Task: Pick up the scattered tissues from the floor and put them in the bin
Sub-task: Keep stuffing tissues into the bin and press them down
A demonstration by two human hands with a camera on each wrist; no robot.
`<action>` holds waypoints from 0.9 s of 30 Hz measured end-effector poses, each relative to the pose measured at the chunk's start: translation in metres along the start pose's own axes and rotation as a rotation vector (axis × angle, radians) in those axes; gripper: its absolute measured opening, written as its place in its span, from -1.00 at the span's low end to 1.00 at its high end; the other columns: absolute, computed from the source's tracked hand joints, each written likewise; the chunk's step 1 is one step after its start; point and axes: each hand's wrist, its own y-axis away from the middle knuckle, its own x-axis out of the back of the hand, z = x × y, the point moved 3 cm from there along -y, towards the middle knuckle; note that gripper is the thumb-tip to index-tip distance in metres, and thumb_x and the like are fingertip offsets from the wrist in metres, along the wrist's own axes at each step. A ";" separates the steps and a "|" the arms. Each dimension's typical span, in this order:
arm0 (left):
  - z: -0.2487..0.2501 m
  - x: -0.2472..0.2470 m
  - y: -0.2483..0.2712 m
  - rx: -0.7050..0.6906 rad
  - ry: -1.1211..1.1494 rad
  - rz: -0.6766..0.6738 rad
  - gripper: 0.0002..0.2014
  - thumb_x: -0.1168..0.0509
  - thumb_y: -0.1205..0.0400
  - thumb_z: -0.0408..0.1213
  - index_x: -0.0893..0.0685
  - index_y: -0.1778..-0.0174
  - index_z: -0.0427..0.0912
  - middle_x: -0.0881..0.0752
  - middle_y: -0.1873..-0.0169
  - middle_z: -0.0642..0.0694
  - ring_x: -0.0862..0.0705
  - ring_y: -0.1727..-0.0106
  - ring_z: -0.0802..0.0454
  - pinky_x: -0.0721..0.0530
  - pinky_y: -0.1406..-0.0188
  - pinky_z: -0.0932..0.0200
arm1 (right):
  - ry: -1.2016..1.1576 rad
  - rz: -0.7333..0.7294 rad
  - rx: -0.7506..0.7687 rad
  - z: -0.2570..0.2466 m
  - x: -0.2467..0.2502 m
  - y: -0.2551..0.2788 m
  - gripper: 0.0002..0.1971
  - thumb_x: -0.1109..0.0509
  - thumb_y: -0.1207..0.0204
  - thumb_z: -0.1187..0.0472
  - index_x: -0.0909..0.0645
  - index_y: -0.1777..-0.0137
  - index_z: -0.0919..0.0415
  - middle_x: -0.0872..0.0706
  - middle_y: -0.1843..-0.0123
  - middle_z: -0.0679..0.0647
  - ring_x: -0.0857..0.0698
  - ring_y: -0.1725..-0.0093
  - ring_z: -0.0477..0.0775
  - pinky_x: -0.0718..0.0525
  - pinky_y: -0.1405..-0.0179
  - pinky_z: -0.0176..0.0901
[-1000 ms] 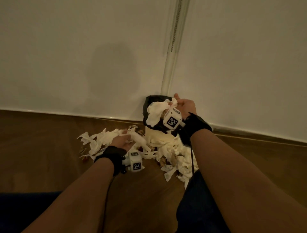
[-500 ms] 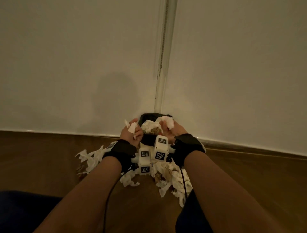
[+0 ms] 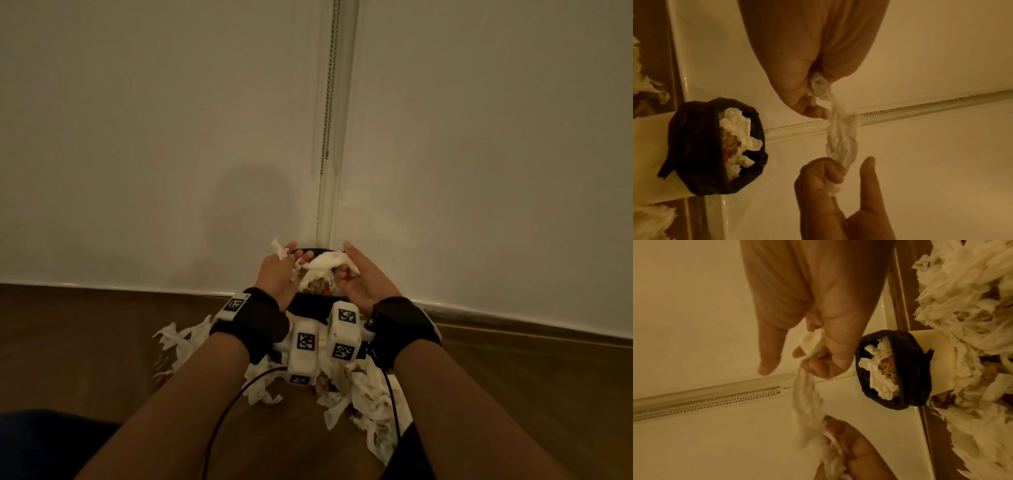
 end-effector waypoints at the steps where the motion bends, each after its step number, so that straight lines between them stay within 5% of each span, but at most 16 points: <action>1: -0.002 0.000 0.000 -0.001 -0.001 -0.014 -0.76 0.02 -0.75 -0.50 -0.41 -0.28 -0.28 -0.58 0.00 -0.26 -0.64 0.13 0.02 -0.67 0.19 0.27 | 0.034 0.019 0.025 0.000 0.002 -0.003 -0.80 -0.31 -0.60 0.32 -0.44 0.26 0.22 -0.46 0.36 0.07 -0.43 0.43 -0.12 -0.49 0.59 -0.43; 3: -0.006 0.001 0.001 0.008 0.014 -0.026 -0.78 0.03 -0.76 -0.45 -0.41 -0.28 -0.26 -0.62 -0.01 -0.24 -0.68 0.10 0.01 -0.72 0.24 0.25 | 0.010 0.067 0.025 0.002 0.004 -0.004 -0.82 -0.25 -0.61 0.43 -0.44 0.21 0.24 -0.53 0.33 0.10 -0.53 0.41 -0.09 -0.58 0.60 -0.40; 4: -0.008 0.001 0.003 0.009 0.016 -0.025 -0.79 0.03 -0.77 -0.42 -0.41 -0.28 -0.24 -0.63 0.04 -0.21 -0.68 0.11 0.00 -0.73 0.28 0.24 | -0.036 0.077 0.017 0.004 0.004 -0.004 -0.88 -0.21 -0.62 0.48 -0.50 0.06 0.28 -0.59 0.19 0.15 -0.63 0.26 -0.02 -0.67 0.52 -0.37; 7: -0.014 0.004 0.002 -0.001 -0.036 -0.002 -0.81 -0.01 -0.77 -0.34 -0.42 -0.26 -0.20 -0.61 0.23 -0.14 -0.65 0.30 0.07 -0.71 0.45 0.30 | -0.034 0.103 0.001 0.007 0.007 -0.005 -0.60 -0.14 -0.61 0.57 -0.44 -0.42 0.39 -0.47 -0.24 0.25 -0.59 -0.30 0.24 -0.76 0.19 -0.27; 9: -0.016 0.006 -0.001 -0.008 -0.104 0.006 -0.82 -0.02 -0.77 -0.31 -0.44 -0.23 -0.19 -0.54 0.34 -0.10 -0.57 0.44 0.13 -0.63 0.51 0.30 | -0.035 0.119 0.004 0.007 0.008 -0.007 -0.60 -0.13 -0.60 0.60 -0.46 -0.41 0.41 -0.51 -0.22 0.28 -0.64 -0.19 0.21 -0.76 0.35 -0.32; 12: -0.018 0.007 -0.004 0.005 -0.160 -0.015 -0.82 0.00 -0.77 -0.25 -0.46 -0.14 -0.20 -0.40 0.47 -0.05 -0.42 0.57 0.16 -0.47 0.55 0.28 | 0.014 0.142 -0.022 0.006 0.011 -0.009 -0.82 -0.15 -0.65 0.45 -0.59 -0.01 0.35 -0.54 0.21 0.20 -0.58 0.39 -0.03 -0.52 0.74 -0.42; 16: -0.020 0.011 -0.004 -0.031 -0.248 -0.016 -0.77 0.02 -0.78 -0.15 -0.46 0.07 -0.15 -0.31 0.51 -0.01 -0.30 0.62 0.20 -0.36 0.55 0.27 | 0.037 0.124 -0.068 0.008 0.023 -0.012 -0.68 0.05 -0.66 0.31 -0.45 0.26 0.22 -0.43 0.62 0.04 -0.32 0.72 -0.13 -0.17 0.74 -0.40; 20: -0.017 0.017 -0.009 -0.032 -0.242 0.059 -0.69 0.03 -0.75 -0.01 -0.42 0.21 -0.08 -0.35 0.51 0.00 -0.28 0.63 0.19 -0.24 0.60 0.28 | 0.103 0.150 -0.119 0.008 0.028 -0.013 -0.67 -0.05 -0.65 0.05 -0.44 0.29 0.17 -0.42 0.69 -0.01 -0.28 0.74 -0.10 -0.14 0.51 -0.28; 24: -0.017 0.025 -0.014 -0.010 -0.259 0.147 -0.77 0.01 -0.71 -0.22 -0.51 0.17 -0.08 -0.44 0.40 -0.06 -0.40 0.52 0.13 -0.28 0.61 0.28 | 0.094 0.214 -0.147 0.013 0.030 -0.015 -0.74 -0.02 -0.66 0.25 -0.43 0.24 0.21 -0.49 0.45 0.14 -0.33 0.49 -0.02 -0.28 0.43 -0.25; 25: -0.017 0.024 -0.015 -0.018 -0.298 0.134 -0.78 0.02 -0.73 -0.26 -0.55 0.01 -0.13 -0.51 0.32 -0.11 -0.47 0.41 0.07 -0.40 0.52 0.22 | 0.053 0.213 -0.149 0.015 0.030 -0.015 -0.75 -0.02 -0.67 0.28 -0.43 0.22 0.22 -0.49 0.33 0.17 -0.37 0.41 0.01 -0.33 0.39 -0.24; 27: -0.018 0.022 -0.015 -0.040 -0.411 0.096 -0.70 0.03 -0.75 -0.37 -0.48 -0.33 -0.27 -0.61 -0.07 -0.34 -0.62 -0.01 -0.19 -0.61 0.00 -0.04 | 0.052 0.206 -0.135 0.018 0.030 -0.019 -0.79 -0.10 -0.69 0.29 -0.44 0.19 0.25 -0.49 0.22 0.16 -0.47 0.31 0.03 -0.48 0.33 -0.23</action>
